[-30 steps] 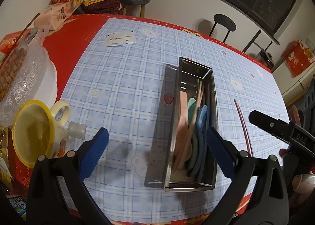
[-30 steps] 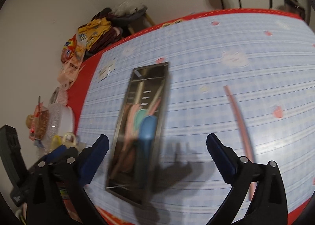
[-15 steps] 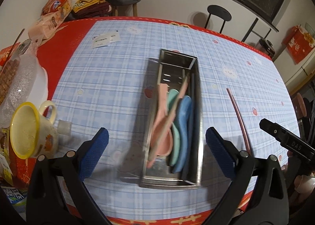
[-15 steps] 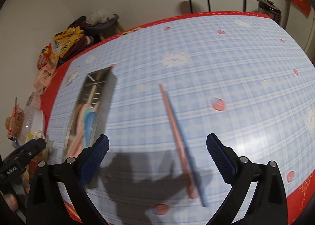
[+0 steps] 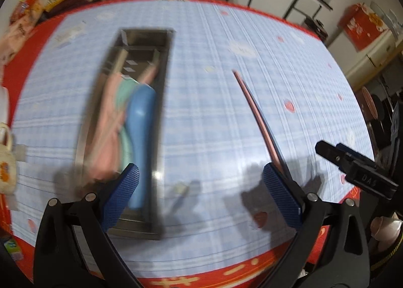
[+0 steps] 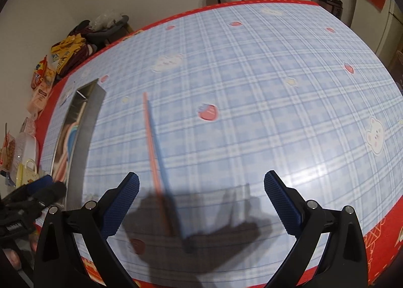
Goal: Organize utensils
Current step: 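Move both open tools back to the last pink and blue chopsticks, then grasp the pink chopstick with the left gripper while the right grasps the blue chopstick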
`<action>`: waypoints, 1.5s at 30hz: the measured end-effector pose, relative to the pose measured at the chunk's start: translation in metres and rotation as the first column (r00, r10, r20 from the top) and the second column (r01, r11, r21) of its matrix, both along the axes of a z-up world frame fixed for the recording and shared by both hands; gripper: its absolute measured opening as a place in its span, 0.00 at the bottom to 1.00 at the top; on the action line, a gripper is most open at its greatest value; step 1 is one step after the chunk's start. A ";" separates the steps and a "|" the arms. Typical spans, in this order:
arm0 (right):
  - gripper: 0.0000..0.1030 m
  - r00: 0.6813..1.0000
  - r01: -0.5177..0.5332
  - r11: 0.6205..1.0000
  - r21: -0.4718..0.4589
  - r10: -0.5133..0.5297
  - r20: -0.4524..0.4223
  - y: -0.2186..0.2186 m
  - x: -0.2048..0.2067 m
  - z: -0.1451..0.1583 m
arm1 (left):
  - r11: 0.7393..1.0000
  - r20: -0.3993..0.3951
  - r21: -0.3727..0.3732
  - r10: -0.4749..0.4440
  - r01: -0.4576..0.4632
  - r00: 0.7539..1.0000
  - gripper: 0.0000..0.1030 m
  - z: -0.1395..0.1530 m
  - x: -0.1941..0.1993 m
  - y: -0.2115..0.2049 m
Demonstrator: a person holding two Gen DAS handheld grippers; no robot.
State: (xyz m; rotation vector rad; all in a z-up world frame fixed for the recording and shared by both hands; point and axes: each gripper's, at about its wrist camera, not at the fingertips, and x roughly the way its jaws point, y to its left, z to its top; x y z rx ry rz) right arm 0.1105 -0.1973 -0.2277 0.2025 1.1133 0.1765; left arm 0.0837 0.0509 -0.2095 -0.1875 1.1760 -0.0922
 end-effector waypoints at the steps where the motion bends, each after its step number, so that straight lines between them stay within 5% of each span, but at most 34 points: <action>1: 0.94 1.000 0.001 1.000 0.000 -0.001 -0.005 -0.004 0.000 -0.002 | 1.000 -0.017 -0.005 -0.006 0.006 1.000 0.94 -0.007 0.002 -0.005; 19: 0.94 0.997 -0.071 0.997 -0.040 0.070 -0.030 -0.029 0.006 -0.013 | 0.994 -0.065 0.051 -0.088 0.092 0.994 0.95 -0.042 0.035 -0.075; 33: 0.94 0.996 -0.070 0.997 -0.020 0.069 -0.053 -0.046 0.009 -0.021 | 0.967 -0.111 0.214 -0.115 0.137 0.987 0.96 -0.065 0.056 -0.102; 37: 0.94 0.995 -0.079 0.997 0.015 0.080 -0.067 -0.047 0.011 -0.023 | 0.967 -0.099 0.212 -0.123 0.142 0.987 0.96 -0.066 0.055 -0.101; 45: 0.84 0.991 -0.101 0.994 0.042 0.105 -0.084 -0.041 0.013 -0.027 | 0.970 -0.060 0.206 -0.120 0.130 0.991 0.96 -0.067 0.047 -0.098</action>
